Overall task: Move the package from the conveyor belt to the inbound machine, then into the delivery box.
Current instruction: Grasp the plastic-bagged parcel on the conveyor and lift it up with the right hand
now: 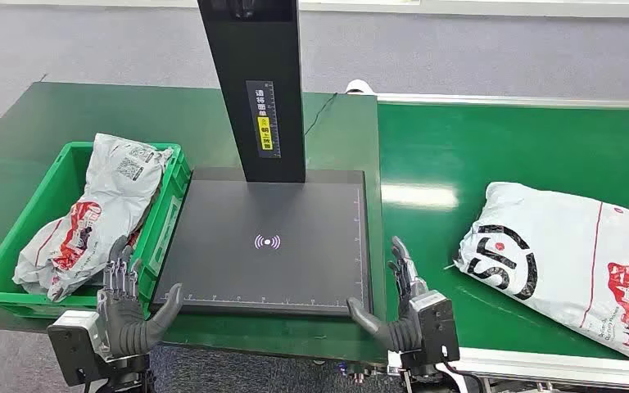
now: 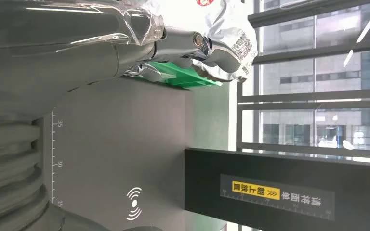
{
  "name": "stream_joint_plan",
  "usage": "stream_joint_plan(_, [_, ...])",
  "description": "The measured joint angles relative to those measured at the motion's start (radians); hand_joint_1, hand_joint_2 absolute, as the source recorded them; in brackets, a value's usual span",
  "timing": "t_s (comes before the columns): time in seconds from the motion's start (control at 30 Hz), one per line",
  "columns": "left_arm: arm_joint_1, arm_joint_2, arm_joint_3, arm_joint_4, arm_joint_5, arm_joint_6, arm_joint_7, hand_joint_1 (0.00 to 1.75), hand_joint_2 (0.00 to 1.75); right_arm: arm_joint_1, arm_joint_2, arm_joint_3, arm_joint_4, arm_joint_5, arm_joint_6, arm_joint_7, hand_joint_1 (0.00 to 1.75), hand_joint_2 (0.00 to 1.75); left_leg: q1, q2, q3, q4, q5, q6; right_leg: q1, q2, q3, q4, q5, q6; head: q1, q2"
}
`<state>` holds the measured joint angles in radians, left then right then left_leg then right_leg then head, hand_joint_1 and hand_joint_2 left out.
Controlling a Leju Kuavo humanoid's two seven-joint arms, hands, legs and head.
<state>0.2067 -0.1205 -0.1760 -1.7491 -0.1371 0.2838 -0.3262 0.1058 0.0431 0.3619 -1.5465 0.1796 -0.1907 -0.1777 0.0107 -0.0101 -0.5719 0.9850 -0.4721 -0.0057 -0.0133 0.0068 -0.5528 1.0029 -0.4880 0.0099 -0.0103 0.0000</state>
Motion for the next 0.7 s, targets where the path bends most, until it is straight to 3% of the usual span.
stream_joint_plan(0.17, [0.004, 0.000, 0.003, 0.000, -0.001, 0.000, 0.000, 0.00, 1.75, -0.017, -0.015, -0.059, 0.001, 0.118, 0.048, 0.033, 0.00, 1.75, 0.000, 0.000, 0.000, 0.000, 0.000, 0.000, 0.000, 0.000, 0.000, 0.000, 0.000, 0.000, 0.000, 0.000])
stream_joint_plan(0.37, [0.019, 0.000, 0.013, -0.003, 0.002, 0.000, -0.006, 0.00, 1.75, -0.061, -0.039, -0.205, 0.026, 0.086, 0.138, 0.025, 0.00, 1.75, 0.000, 0.000, 0.000, 0.000, 0.000, 0.000, 0.000, 0.000, 0.000, 0.000, 0.000, 0.000, 0.000, 0.000])
stream_joint_plan(0.7, [0.019, 0.000, 0.020, -0.006, 0.000, -0.013, 0.001, 0.00, 1.75, -0.145, -0.071, -0.430, 0.134, 0.150, 0.118, 0.083, 0.00, 1.75, 0.000, -0.001, 0.000, 0.000, 0.000, 0.000, 0.000, -0.001, 0.001, 0.000, 0.000, 0.000, 0.000, 0.000])
